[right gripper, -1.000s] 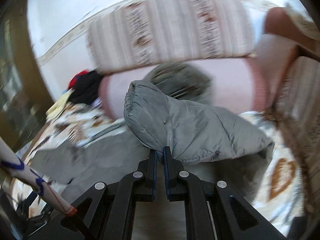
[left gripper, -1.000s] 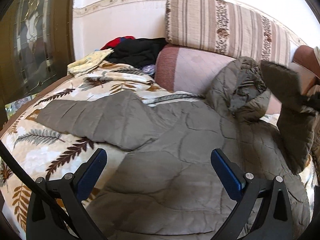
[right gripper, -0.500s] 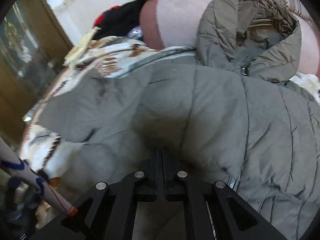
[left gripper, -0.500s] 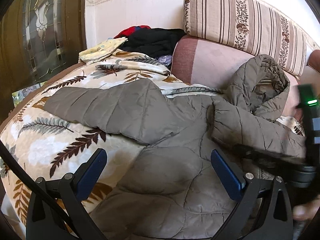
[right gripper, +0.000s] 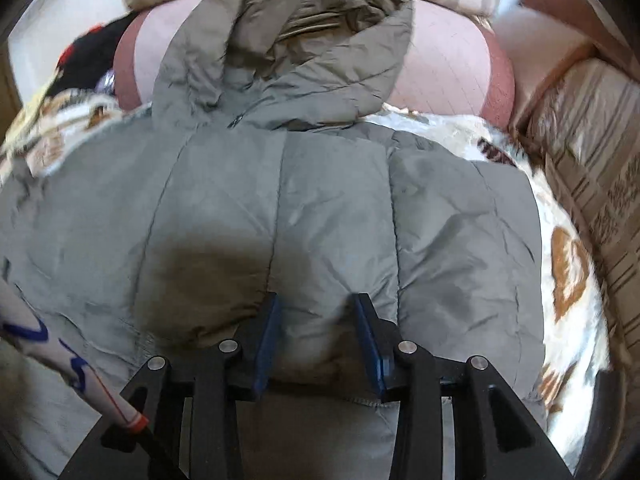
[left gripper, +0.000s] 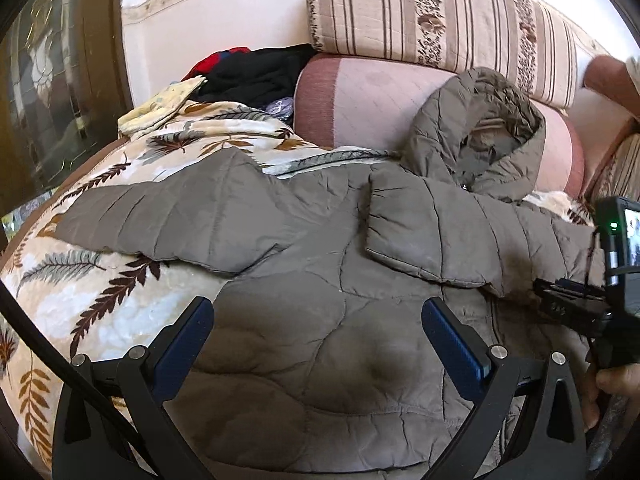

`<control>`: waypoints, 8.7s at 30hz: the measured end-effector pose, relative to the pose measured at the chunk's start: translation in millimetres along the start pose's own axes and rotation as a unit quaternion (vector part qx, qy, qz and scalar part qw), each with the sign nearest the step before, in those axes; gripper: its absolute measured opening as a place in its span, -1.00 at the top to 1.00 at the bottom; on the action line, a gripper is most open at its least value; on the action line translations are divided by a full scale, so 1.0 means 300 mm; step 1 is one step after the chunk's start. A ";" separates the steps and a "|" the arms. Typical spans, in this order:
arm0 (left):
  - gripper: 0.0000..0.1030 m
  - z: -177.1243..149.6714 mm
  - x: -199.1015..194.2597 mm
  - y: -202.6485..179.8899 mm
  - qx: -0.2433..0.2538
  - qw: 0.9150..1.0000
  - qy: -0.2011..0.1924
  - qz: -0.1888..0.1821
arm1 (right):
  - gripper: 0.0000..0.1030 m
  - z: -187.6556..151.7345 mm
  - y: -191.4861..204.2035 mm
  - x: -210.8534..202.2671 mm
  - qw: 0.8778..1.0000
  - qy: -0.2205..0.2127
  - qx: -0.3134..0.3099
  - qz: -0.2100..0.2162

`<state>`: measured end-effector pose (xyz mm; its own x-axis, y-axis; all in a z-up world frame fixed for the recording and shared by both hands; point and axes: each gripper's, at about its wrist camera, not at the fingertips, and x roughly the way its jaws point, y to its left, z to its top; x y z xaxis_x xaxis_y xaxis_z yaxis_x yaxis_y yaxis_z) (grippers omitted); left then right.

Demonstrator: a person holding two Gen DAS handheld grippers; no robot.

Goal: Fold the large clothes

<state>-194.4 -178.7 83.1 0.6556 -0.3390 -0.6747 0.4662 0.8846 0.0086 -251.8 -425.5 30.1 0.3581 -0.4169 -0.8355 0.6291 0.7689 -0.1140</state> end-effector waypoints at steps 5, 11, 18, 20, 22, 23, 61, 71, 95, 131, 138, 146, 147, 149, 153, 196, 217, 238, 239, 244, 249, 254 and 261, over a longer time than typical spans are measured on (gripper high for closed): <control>-1.00 0.000 0.028 -0.011 0.004 1.000 0.007 0.006 | 0.20 -0.017 0.071 -0.058 0.996 -0.031 -0.072 -0.042; -1.00 -0.008 0.024 -0.017 0.010 1.000 0.004 0.011 | 0.20 -0.127 0.137 -0.291 0.977 -0.131 -0.130 -0.104; -1.00 -0.034 0.028 -0.036 0.029 0.999 0.003 0.025 | 0.20 -0.225 0.193 -0.391 0.972 -0.138 -0.153 -0.113; -1.00 -0.039 0.029 -0.035 0.031 0.999 0.004 0.025 | 0.20 -0.247 0.221 -0.418 0.966 -0.161 -0.165 -0.120; -1.00 -0.040 0.028 -0.035 0.032 0.999 0.002 0.026 | 0.20 -0.266 0.235 -0.432 0.964 -0.178 -0.169 -0.104; -1.00 -0.039 0.030 -0.033 0.031 0.999 0.002 0.025 | 0.20 -0.271 0.237 -0.439 0.968 -0.177 -0.165 -0.072; -1.00 -0.050 0.032 -0.055 0.023 1.000 0.011 0.012 | -0.09 -0.283 0.129 -0.498 0.979 -0.089 0.045 0.177; -1.00 -0.045 0.018 -0.048 0.022 1.000 0.004 0.018 | -0.10 -0.280 0.138 -0.504 0.982 -0.100 0.033 0.157; -1.00 -0.045 0.033 -0.015 0.010 1.000 0.012 0.021 | -0.10 -0.331 0.177 -0.416 0.972 0.011 0.044 0.233; -1.00 -0.033 -0.085 -0.001 0.045 0.993 -0.086 0.071 | -0.10 -0.328 0.187 -0.401 0.981 -0.004 0.031 0.189; -1.00 0.030 -0.043 0.134 -0.007 0.998 -0.040 0.039 | -0.10 -0.333 0.186 -0.382 0.982 0.001 0.027 0.185; -1.00 0.159 0.033 0.629 -0.157 0.985 -0.008 0.073 | -0.10 -0.323 0.172 -0.358 0.983 0.006 0.032 0.182; -1.00 0.171 0.042 0.698 -0.177 0.982 -0.006 0.068 | -0.10 -0.322 0.172 -0.356 0.983 0.006 0.032 0.183; -0.91 0.197 0.073 0.839 -0.202 0.977 0.007 0.066 | -0.10 -0.323 0.174 -0.353 0.983 0.006 0.030 0.181; -0.27 0.198 0.156 1.126 -0.271 0.959 0.041 0.066 | -0.10 -0.324 0.175 -0.343 0.983 0.009 0.028 0.180; 0.79 0.342 0.172 1.212 -0.365 0.925 -0.080 -0.073 | -0.10 -0.215 -0.020 -0.360 0.985 -0.052 0.096 0.134; 0.78 0.265 -0.054 -0.407 -0.020 0.945 0.007 -0.325 | -0.10 -0.158 -0.536 -0.444 0.949 -0.124 0.285 0.047; -0.08 0.178 0.212 0.045 -0.005 0.997 0.044 -0.065 | 0.13 -0.063 -0.315 -0.194 0.984 -0.071 0.135 0.090; -0.08 0.166 0.258 0.056 -0.005 0.996 0.066 -0.059 | 0.13 -0.064 -0.299 -0.151 0.987 -0.050 0.124 0.085; -0.14 0.107 0.396 0.056 -0.008 0.992 0.114 -0.047 | 0.10 -0.074 -0.264 -0.033 0.993 0.004 0.099 0.062; -0.12 0.142 0.278 0.086 -0.026 0.992 0.101 -0.077 | 0.08 -0.073 -0.287 -0.075 0.990 -0.006 0.115 0.075; -0.14 0.138 0.053 0.169 -0.032 0.993 0.080 -0.078 | 0.07 -0.090 -0.320 -0.222 0.987 -0.028 0.122 0.102; -0.28 -0.041 -0.134 0.469 -0.084 0.991 0.095 -0.035 | -0.04 -0.271 -0.476 -0.376 0.985 -0.042 0.135 0.100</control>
<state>-162.5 -36.6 102.4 0.4946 -0.3497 -0.7957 0.3910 0.9071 -0.1556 -438.0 -448.9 96.9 0.5421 -0.3182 -0.7777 0.6970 0.6873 0.2046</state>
